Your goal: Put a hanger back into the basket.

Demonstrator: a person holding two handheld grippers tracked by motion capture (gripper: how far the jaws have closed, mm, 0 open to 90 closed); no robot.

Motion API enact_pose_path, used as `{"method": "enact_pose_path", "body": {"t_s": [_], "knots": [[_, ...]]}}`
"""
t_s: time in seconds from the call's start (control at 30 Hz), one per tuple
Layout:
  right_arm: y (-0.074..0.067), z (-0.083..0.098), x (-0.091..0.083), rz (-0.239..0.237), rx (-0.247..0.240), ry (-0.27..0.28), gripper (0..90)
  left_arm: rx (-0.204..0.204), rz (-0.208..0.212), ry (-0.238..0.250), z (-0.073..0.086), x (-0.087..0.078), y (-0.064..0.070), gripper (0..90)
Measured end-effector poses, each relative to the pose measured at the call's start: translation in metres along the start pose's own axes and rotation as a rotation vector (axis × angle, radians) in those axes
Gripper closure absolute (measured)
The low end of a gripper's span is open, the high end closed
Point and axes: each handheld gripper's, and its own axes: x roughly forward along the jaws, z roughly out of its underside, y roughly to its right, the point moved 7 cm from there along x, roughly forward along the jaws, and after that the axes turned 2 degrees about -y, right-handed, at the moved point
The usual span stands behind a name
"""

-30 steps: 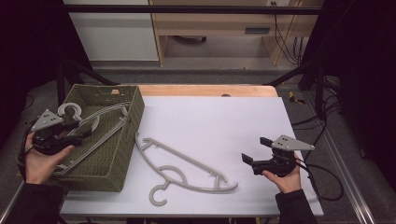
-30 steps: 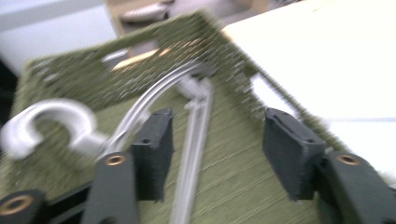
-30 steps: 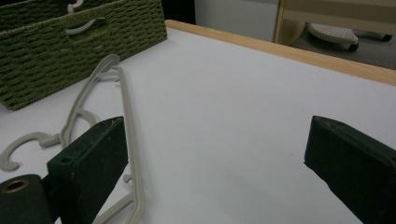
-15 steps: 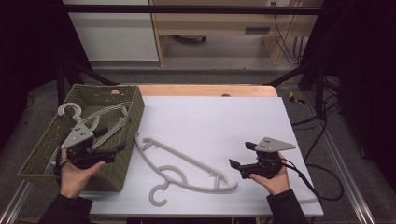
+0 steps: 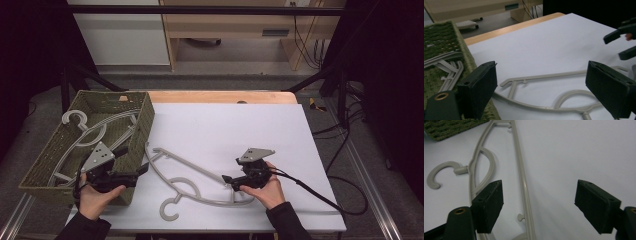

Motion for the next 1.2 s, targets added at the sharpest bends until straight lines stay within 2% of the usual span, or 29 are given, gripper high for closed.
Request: {"method": "enact_pose_path", "body": {"t_s": [0.1,0.23,0.37,0.4,0.47,0.5,0.67,0.77,0.93,1.1,1.17,1.2], "knots": [[-0.001,0.002,0.016,0.01,-0.004,-0.042,30.0,0.01,0.004,-0.004,0.0,0.002,0.003,9.8],[-0.003,0.006,0.033,-0.016,-0.003,-0.097,39.3,0.015,0.005,-0.001,0.001,0.004,0.006,9.9],[-0.004,0.013,0.047,-0.027,-0.024,-0.156,45.7,0.019,0.002,-0.006,0.002,0.005,0.006,10.0],[-0.007,0.013,0.05,-0.02,0.003,-0.172,47.2,0.018,0.006,-0.001,0.001,0.004,0.007,10.2],[-0.009,0.016,0.056,-0.014,-0.026,-0.193,49.5,0.028,-0.001,-0.001,0.0,0.004,0.009,10.3],[-0.01,0.017,0.059,-0.015,-0.02,-0.198,51.3,0.034,-0.002,0.0,0.0,0.004,0.009,10.3],[-0.011,0.019,0.059,-0.022,-0.034,-0.209,60.6,0.041,-0.005,-0.01,0.001,0.005,0.01,10.3],[-0.01,0.019,0.058,-0.008,-0.039,-0.223,67.6,0.035,-0.004,-0.015,0.002,0.006,0.01,10.4],[-0.012,0.02,0.056,-0.05,-0.035,-0.241,76.9,0.035,0.0,-0.009,0.0,0.006,0.012,10.4],[-0.012,0.02,0.056,-0.052,-0.03,-0.245,78.5,0.038,0.003,-0.01,0.001,0.006,0.013,10.5],[-0.013,0.02,0.055,-0.049,-0.006,-0.249,78.9,0.038,0.003,-0.009,0.0,0.005,0.013,10.6],[-0.011,0.02,0.055,-0.031,-0.01,-0.253,79.3,0.039,0.001,-0.007,0.0,0.005,0.013,10.5]]}}
